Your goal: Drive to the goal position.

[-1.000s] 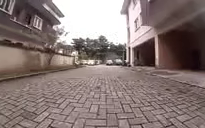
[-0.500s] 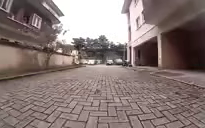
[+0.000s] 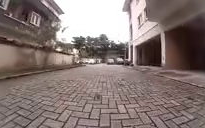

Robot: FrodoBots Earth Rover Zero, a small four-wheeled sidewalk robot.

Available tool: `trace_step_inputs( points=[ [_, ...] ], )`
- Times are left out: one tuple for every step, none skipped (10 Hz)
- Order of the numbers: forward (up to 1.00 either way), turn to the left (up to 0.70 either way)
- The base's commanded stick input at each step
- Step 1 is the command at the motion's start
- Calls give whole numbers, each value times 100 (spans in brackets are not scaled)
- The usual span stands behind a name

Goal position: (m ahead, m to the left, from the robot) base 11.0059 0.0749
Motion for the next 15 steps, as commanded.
trace_step_inputs(
  points=[
    [70, 0],
    [70, 0],
    [70, 0],
    [70, 0],
    [70, 0],
    [70, 0],
    [70, 0],
    [70, 0],
    [70, 0],
    [70, 0],
    [70, 0],
    [70, 0],
    [70, 0],
    [70, 0],
    [70, 0]
  ],
)
